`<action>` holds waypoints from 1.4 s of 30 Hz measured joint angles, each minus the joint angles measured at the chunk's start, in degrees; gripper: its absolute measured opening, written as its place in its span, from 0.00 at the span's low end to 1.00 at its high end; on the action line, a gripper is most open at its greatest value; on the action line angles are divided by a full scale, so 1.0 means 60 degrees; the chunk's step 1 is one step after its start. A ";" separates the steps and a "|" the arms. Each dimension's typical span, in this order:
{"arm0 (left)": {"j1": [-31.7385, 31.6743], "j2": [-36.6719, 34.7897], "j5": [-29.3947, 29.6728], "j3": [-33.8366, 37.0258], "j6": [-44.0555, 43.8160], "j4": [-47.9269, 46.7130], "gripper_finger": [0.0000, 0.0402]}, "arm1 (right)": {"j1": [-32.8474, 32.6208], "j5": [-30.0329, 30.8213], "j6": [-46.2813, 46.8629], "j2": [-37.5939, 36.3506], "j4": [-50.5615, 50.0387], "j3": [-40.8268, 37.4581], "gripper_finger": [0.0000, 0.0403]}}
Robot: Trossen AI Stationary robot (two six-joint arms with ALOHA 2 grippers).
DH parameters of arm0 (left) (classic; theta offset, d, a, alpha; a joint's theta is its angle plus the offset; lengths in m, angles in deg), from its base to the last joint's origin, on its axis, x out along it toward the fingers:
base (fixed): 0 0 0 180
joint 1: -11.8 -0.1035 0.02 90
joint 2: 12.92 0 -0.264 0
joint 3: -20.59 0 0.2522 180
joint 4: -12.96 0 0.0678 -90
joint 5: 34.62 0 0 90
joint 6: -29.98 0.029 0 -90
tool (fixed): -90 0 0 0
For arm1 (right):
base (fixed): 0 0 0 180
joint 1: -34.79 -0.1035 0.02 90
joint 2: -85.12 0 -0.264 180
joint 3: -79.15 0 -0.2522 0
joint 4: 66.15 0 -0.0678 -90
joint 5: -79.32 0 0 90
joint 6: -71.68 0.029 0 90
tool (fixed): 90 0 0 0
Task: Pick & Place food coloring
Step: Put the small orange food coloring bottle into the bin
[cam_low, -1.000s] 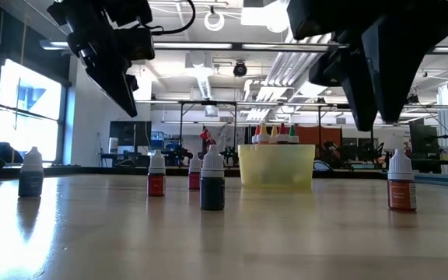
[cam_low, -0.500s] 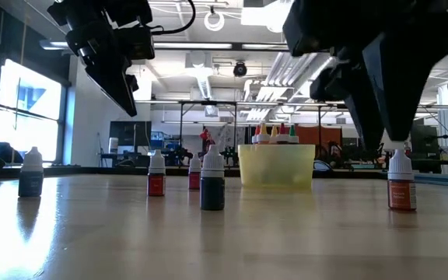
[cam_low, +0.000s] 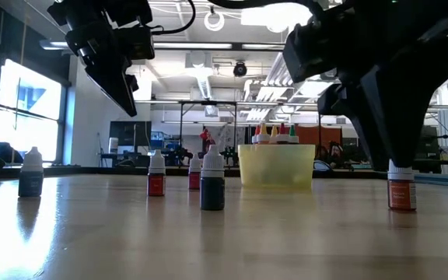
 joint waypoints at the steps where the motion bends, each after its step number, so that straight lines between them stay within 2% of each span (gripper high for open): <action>1: 0.0000 0.0000 0.0000 0.0000 0.0000 0.0001 0.29 | 0.0000 0.0000 0.0087 0.0000 0.0000 0.0000 0.37; 7: 0.0000 0.0000 0.0004 0.0000 0.0000 -0.0020 0.29 | 0.0000 0.0051 0.0339 0.0000 0.0022 0.0000 0.29; 11: 0.0000 0.0000 0.0007 0.0000 0.0000 -0.0020 0.29 | 0.0000 -0.0078 0.0583 0.0000 0.0022 0.0000 0.28; 28: 0.0000 0.0000 0.0007 0.0000 0.0000 -0.0023 0.29 | -0.0251 0.0327 0.0933 0.0000 0.0002 -0.0007 0.36; 35: 0.0004 0.0000 0.0007 0.0000 -0.0001 -0.0024 0.29 | -0.0244 0.0000 0.1179 0.0011 0.0859 -0.1140 0.36; 42: 0.0002 0.0000 0.0011 0.0000 -0.0004 -0.0016 0.29 | -0.0222 0.0248 0.1093 -0.0044 0.1101 -0.1271 0.36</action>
